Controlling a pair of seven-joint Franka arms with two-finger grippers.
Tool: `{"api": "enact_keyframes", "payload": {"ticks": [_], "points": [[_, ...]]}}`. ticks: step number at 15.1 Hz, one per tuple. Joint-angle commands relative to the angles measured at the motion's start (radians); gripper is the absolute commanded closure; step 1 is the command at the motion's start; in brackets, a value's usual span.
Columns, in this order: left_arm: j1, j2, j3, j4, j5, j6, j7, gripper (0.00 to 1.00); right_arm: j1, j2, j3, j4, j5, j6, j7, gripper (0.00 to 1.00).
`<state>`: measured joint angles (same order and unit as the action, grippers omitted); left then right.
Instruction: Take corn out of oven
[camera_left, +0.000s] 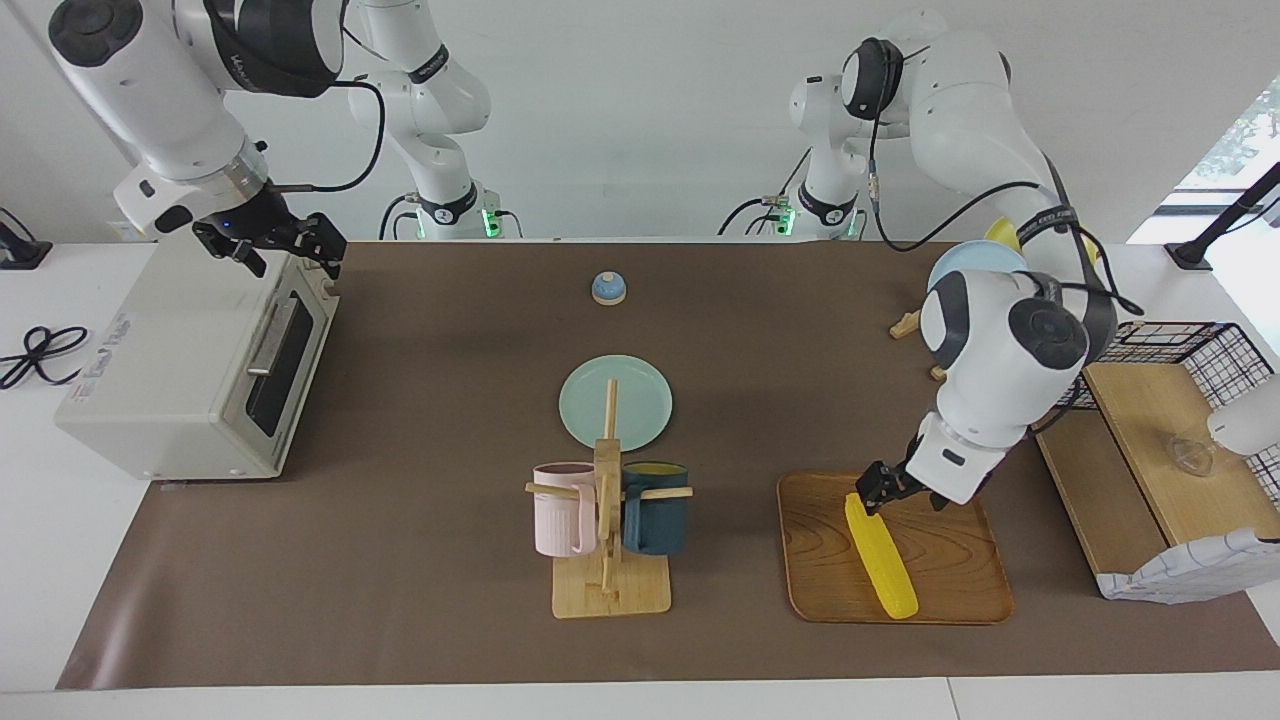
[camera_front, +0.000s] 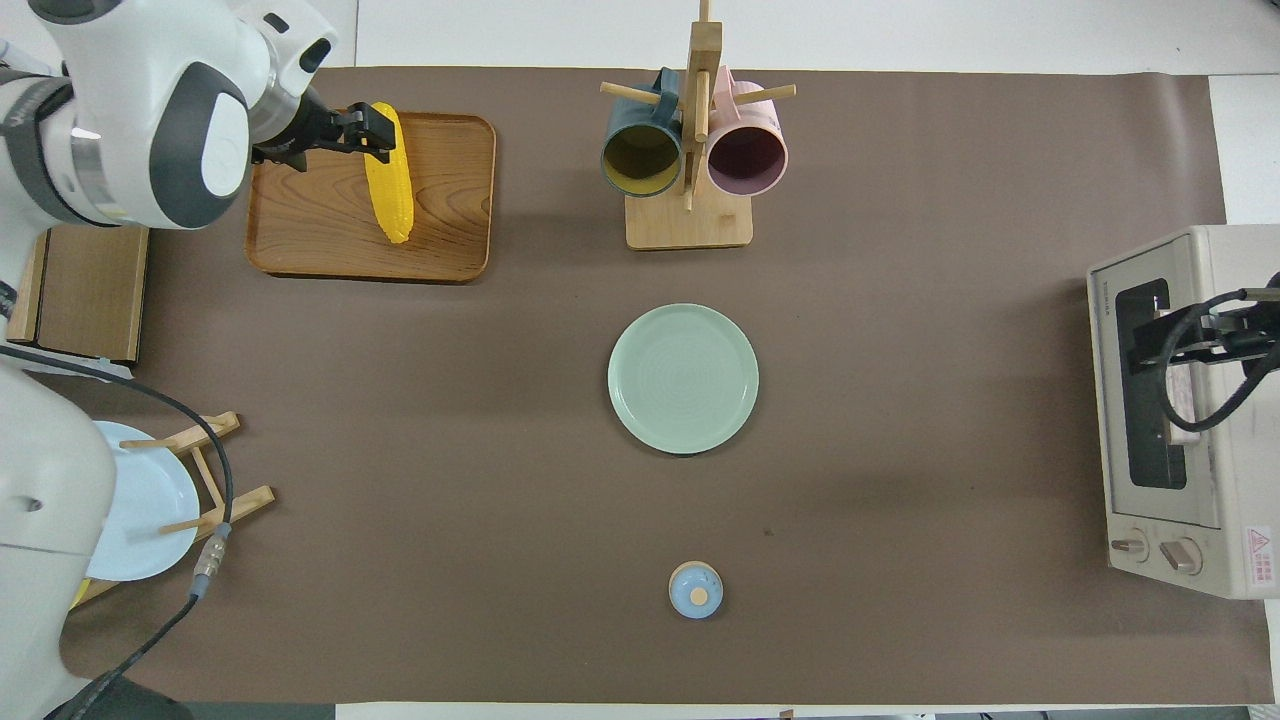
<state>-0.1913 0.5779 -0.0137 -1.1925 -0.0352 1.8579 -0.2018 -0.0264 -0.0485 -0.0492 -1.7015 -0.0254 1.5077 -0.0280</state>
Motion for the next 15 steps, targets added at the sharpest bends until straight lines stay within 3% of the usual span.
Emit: {"api": "enact_keyframes", "payload": {"ticks": [1, 5, 9, 13, 15], "points": [[-0.005, -0.145, 0.009, -0.039, -0.008, -0.173, -0.039, 0.00, -0.001, -0.016, -0.004, -0.026, 0.005, 0.054, 0.000, 0.00], [-0.019, -0.306, 0.006, -0.065, 0.043, -0.385, -0.071, 0.00, -0.012, -0.014, -0.003, -0.021, 0.005, 0.077, 0.003, 0.00], [-0.022, -0.487, 0.003, -0.194, 0.043, -0.476, -0.085, 0.00, 0.002, -0.014, -0.003, -0.017, 0.002, 0.078, 0.005, 0.00], [0.001, -0.644, -0.023, -0.413, 0.043, -0.454, -0.110, 0.00, 0.002, -0.010, 0.002, -0.012, 0.005, 0.082, 0.011, 0.00], [0.077, -0.661, -0.084, -0.462, 0.041, -0.399, -0.096, 0.00, 0.002, -0.010, 0.003, -0.010, 0.005, 0.082, 0.011, 0.00]]}}
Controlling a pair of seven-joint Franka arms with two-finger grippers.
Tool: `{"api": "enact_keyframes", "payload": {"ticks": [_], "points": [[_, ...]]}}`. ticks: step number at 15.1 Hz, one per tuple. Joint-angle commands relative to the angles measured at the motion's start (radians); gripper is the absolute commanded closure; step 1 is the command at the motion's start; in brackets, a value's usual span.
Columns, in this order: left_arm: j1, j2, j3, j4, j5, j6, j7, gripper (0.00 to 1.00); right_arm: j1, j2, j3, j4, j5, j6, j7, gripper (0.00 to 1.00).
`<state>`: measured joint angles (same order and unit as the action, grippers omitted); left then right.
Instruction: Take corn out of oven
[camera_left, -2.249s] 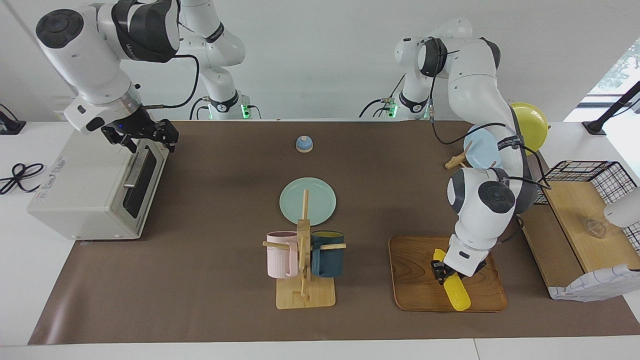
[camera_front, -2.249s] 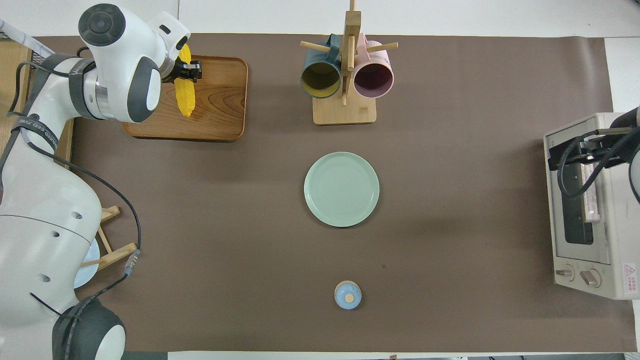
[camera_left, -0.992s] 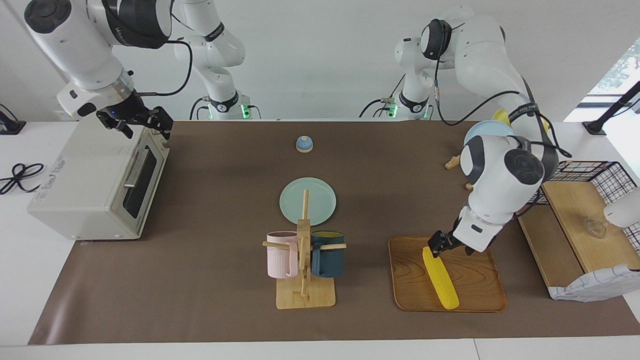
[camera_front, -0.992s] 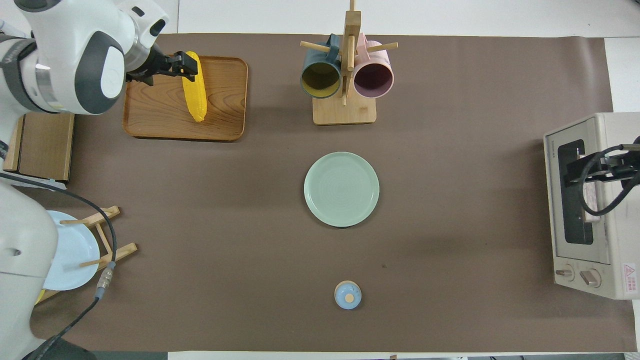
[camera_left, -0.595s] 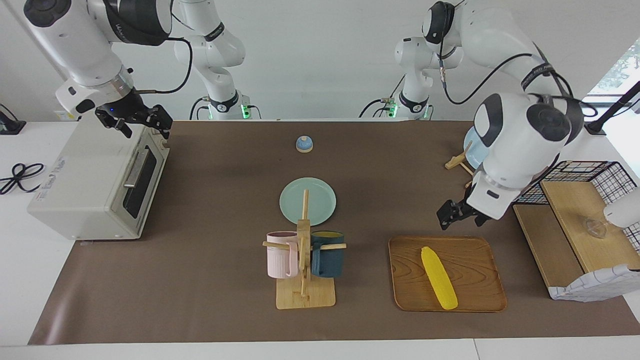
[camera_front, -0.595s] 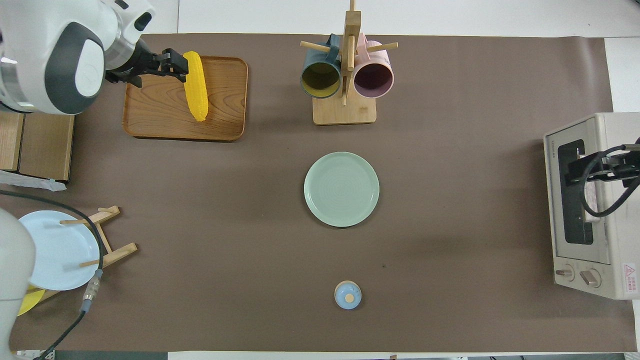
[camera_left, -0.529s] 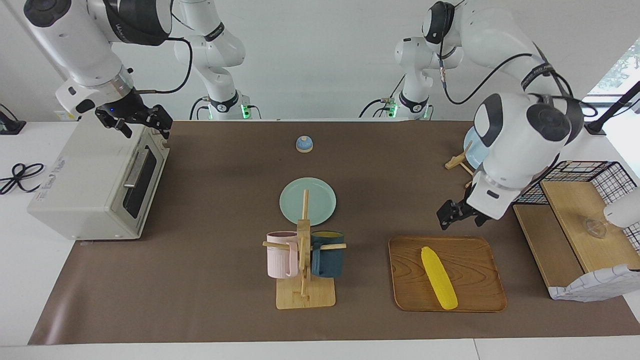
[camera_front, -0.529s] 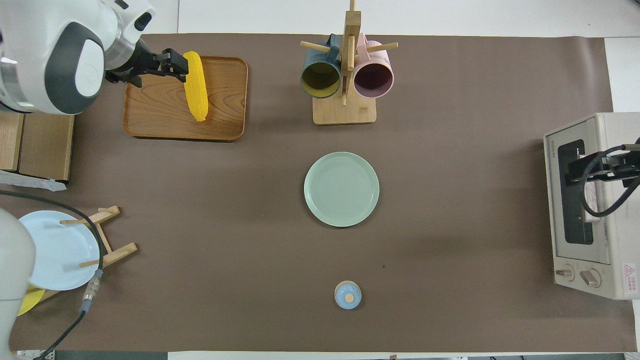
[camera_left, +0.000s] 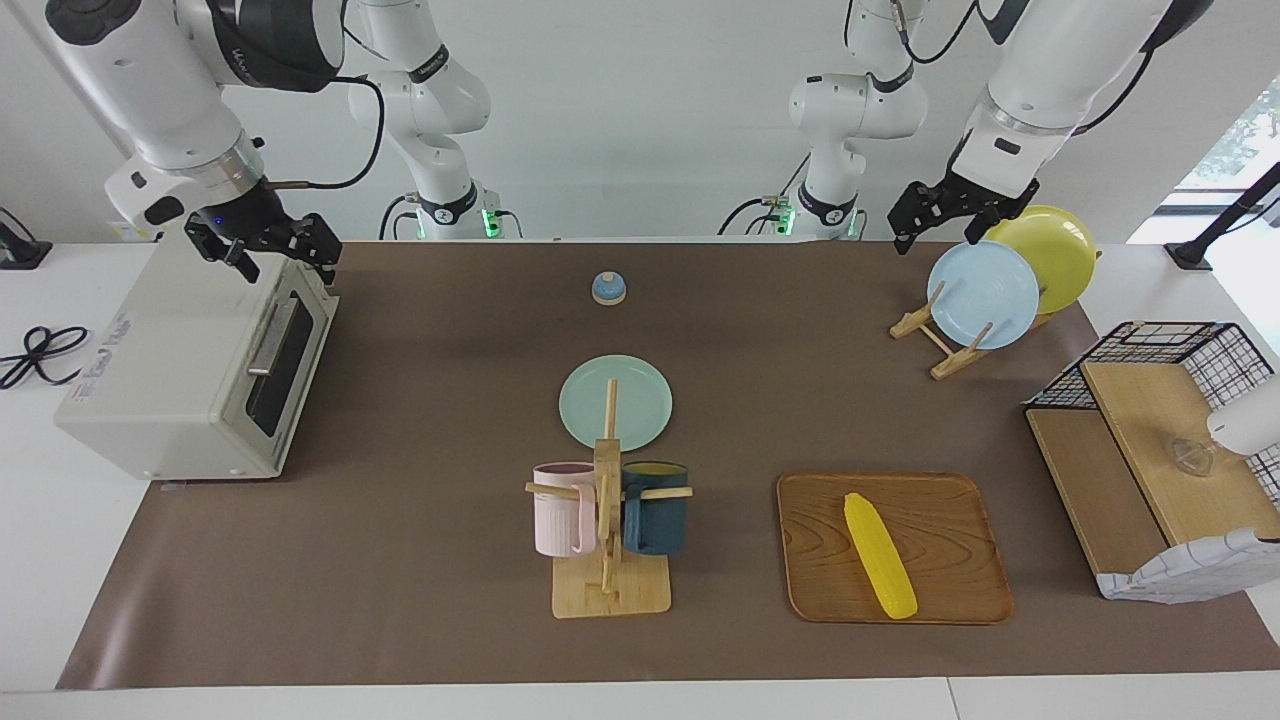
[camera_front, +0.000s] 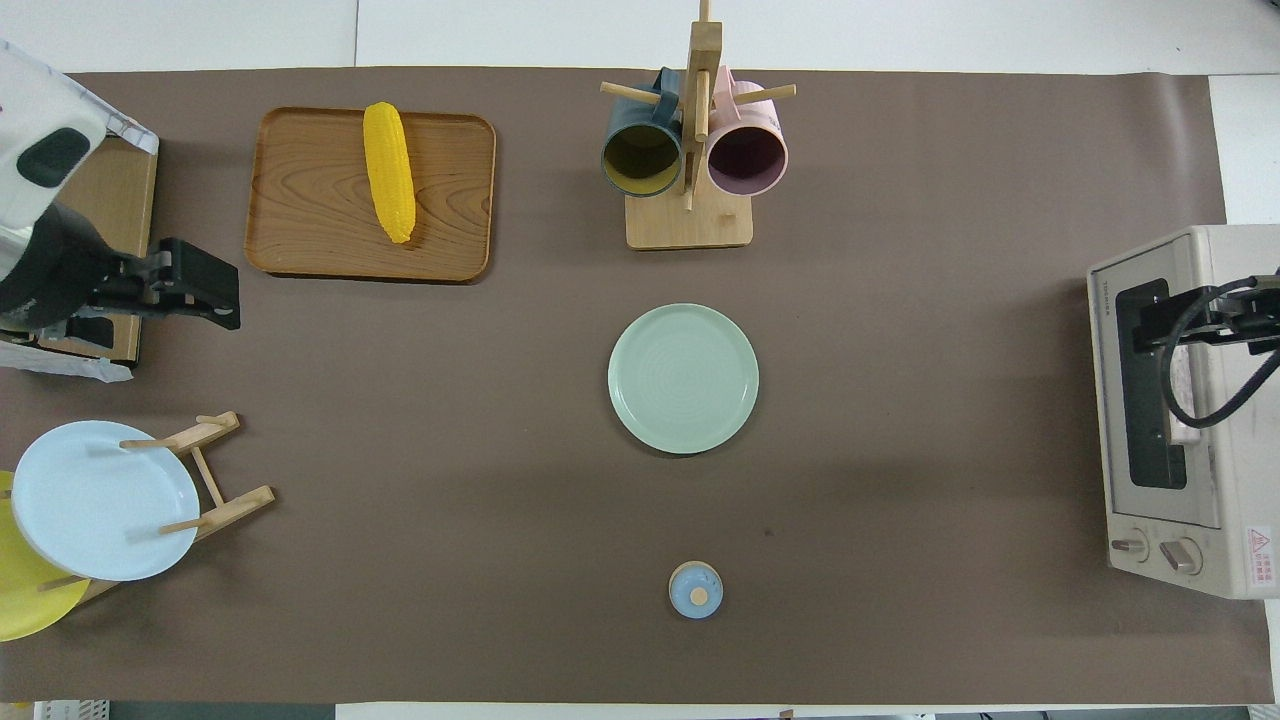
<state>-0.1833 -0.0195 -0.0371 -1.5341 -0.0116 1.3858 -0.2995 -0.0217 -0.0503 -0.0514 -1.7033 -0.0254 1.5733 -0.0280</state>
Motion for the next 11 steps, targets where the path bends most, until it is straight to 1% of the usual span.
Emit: {"api": "enact_keyframes", "payload": {"ticks": [1, 3, 5, 8, 10, 11], "points": [[0.117, -0.060, -0.108, -0.123, 0.016, 0.108, 0.013, 0.00, -0.003, -0.008, 0.005, -0.007, 0.005, 0.016, 0.011, 0.00], [0.117, -0.051, -0.119, -0.120, 0.016, 0.154, 0.016, 0.00, -0.004, -0.006, 0.005, -0.003, 0.005, 0.016, 0.010, 0.00], [0.093, -0.044, -0.116, -0.118, 0.016, 0.164, 0.020, 0.00, -0.003, -0.006, 0.005, 0.002, 0.005, 0.016, 0.008, 0.00], [0.081, -0.024, -0.107, -0.057, 0.016, 0.098, 0.019, 0.00, -0.001, -0.014, 0.008, 0.016, 0.007, 0.001, 0.010, 0.00], [0.084, -0.019, -0.107, -0.055, 0.013, 0.085, 0.020, 0.00, -0.004, -0.031, 0.013, 0.036, 0.007, -0.057, 0.008, 0.00], [0.087, -0.020, -0.107, -0.060, 0.013, 0.082, 0.020, 0.00, -0.004, -0.046, 0.010, 0.063, 0.007, -0.088, 0.008, 0.00]]}}
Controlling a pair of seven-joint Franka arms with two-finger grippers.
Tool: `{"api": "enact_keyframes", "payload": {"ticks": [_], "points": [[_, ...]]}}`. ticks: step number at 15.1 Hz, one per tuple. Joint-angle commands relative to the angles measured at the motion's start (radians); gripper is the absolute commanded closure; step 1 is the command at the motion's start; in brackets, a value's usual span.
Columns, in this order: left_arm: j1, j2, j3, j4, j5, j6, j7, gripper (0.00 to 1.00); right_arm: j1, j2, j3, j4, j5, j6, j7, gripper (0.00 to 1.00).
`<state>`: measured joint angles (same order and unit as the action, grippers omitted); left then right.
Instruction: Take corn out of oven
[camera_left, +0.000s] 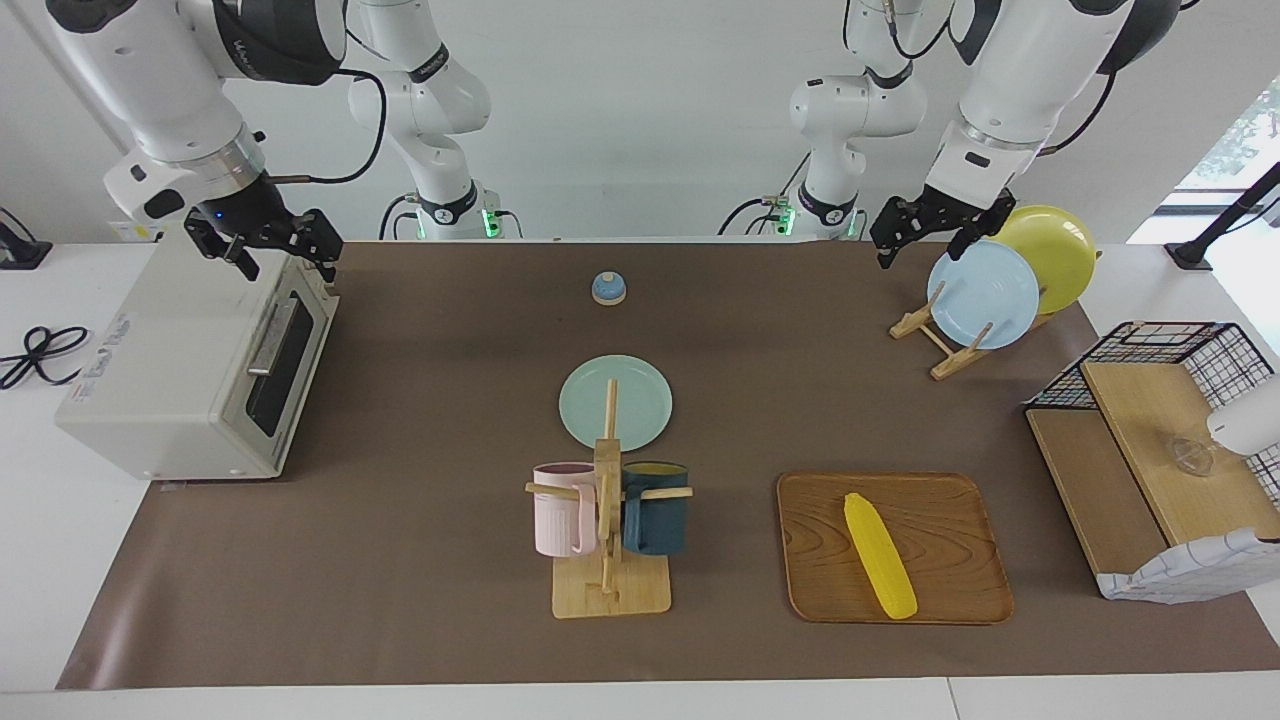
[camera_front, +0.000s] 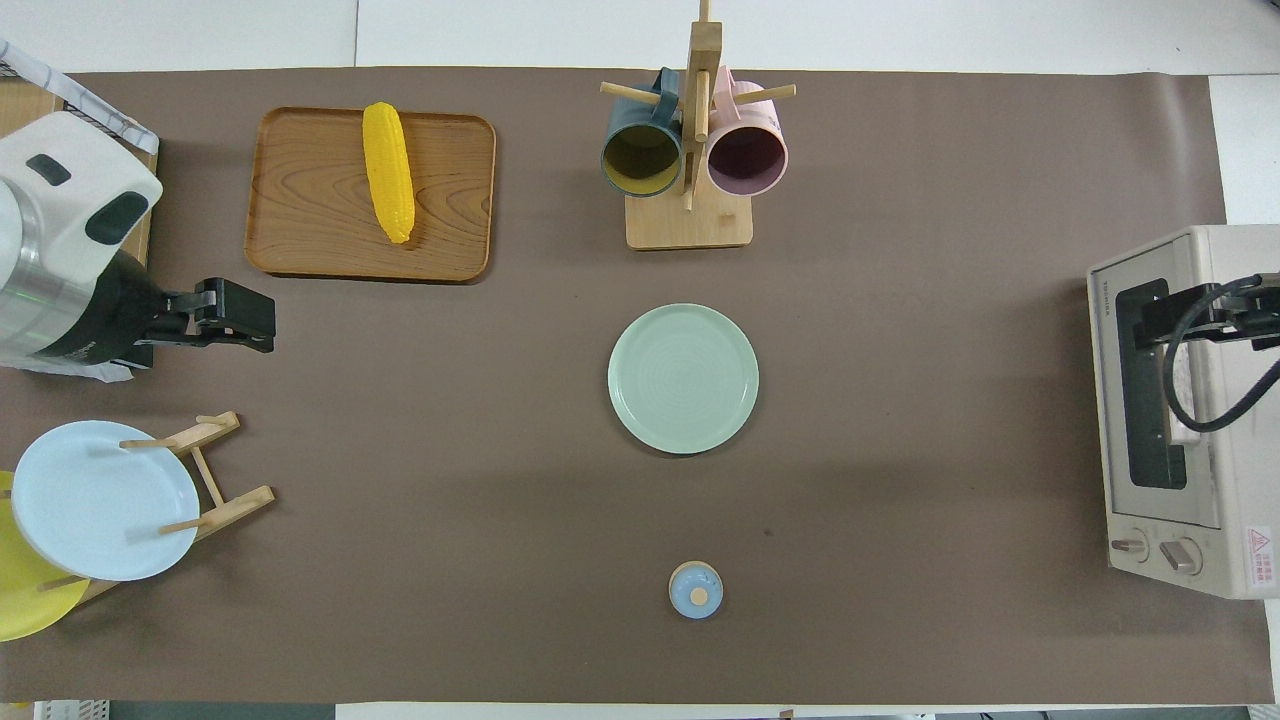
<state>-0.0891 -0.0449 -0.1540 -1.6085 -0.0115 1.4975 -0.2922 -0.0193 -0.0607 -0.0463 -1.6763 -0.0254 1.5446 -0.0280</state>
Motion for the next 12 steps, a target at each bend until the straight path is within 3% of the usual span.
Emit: {"api": "enact_keyframes", "payload": {"ticks": [1, 12], "points": [[-0.004, 0.002, 0.011, 0.010, 0.013, -0.037, 0.016, 0.00, -0.005, -0.039, 0.008, 0.041, 0.007, -0.070, 0.010, 0.00], [-0.001, 0.002, 0.011, 0.009, -0.021, -0.014, 0.016, 0.00, -0.008, -0.042, 0.006, 0.041, 0.007, -0.066, 0.003, 0.00]]}}
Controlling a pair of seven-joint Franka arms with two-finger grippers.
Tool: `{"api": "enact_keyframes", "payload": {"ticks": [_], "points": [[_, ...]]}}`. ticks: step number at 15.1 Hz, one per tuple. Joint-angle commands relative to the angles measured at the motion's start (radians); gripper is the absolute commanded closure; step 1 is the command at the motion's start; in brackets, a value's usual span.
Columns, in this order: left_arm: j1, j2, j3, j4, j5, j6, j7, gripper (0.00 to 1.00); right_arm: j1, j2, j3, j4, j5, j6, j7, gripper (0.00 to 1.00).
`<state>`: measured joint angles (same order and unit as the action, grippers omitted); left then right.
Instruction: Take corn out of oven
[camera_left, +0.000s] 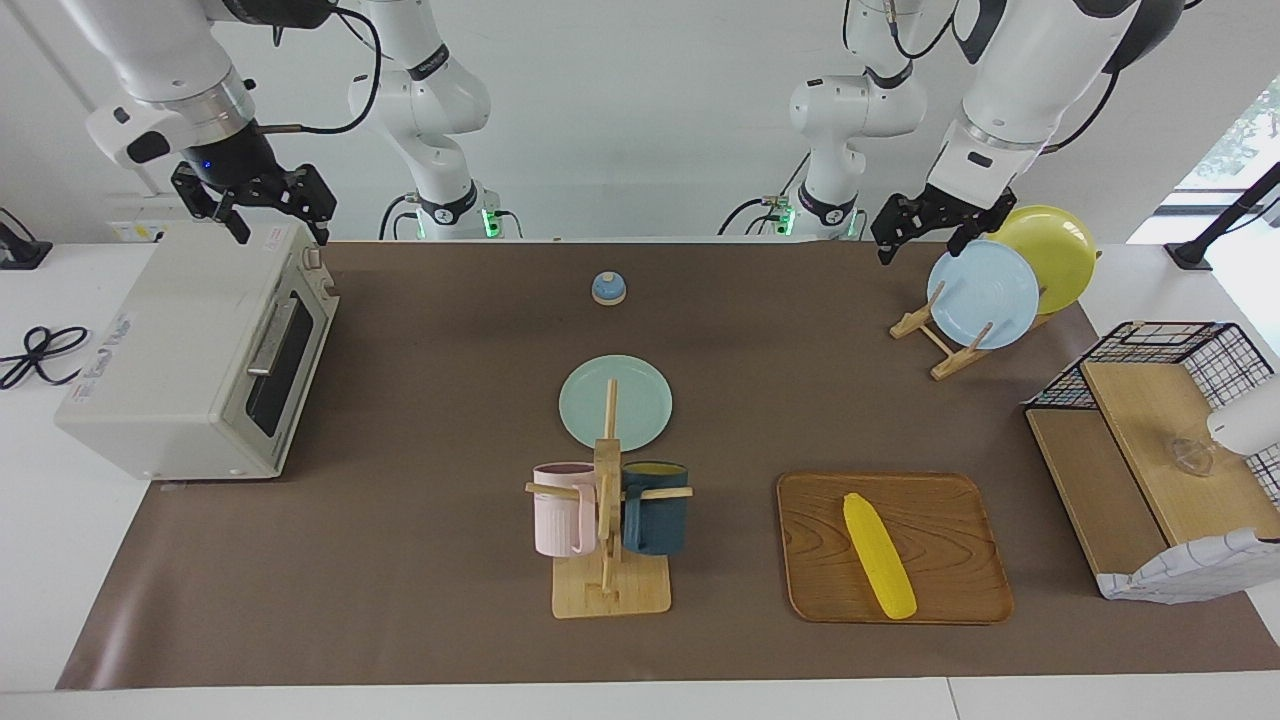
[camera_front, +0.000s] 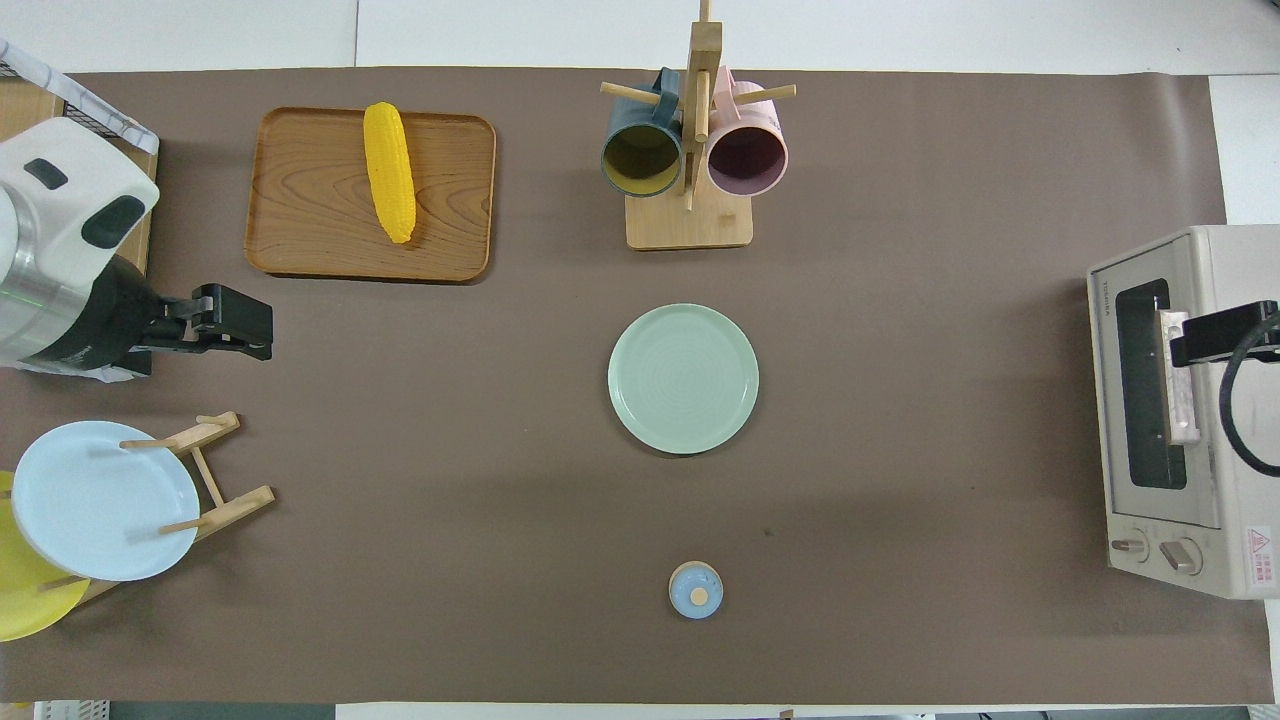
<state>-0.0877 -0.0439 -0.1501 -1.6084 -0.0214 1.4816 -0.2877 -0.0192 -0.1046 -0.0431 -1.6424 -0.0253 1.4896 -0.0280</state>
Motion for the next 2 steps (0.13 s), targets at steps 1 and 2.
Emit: {"api": "enact_keyframes", "payload": {"ticks": [1, 2], "points": [[-0.003, 0.001, 0.007, 0.008, -0.011, 0.000, 0.012, 0.00, -0.010, 0.002, 0.003, 0.007, 0.007, -0.011, 0.003, 0.00], [-0.003, 0.001, 0.007, 0.008, -0.011, 0.000, 0.012, 0.00, -0.011, 0.002, 0.003, 0.007, 0.007, -0.012, 0.003, 0.00]]}}
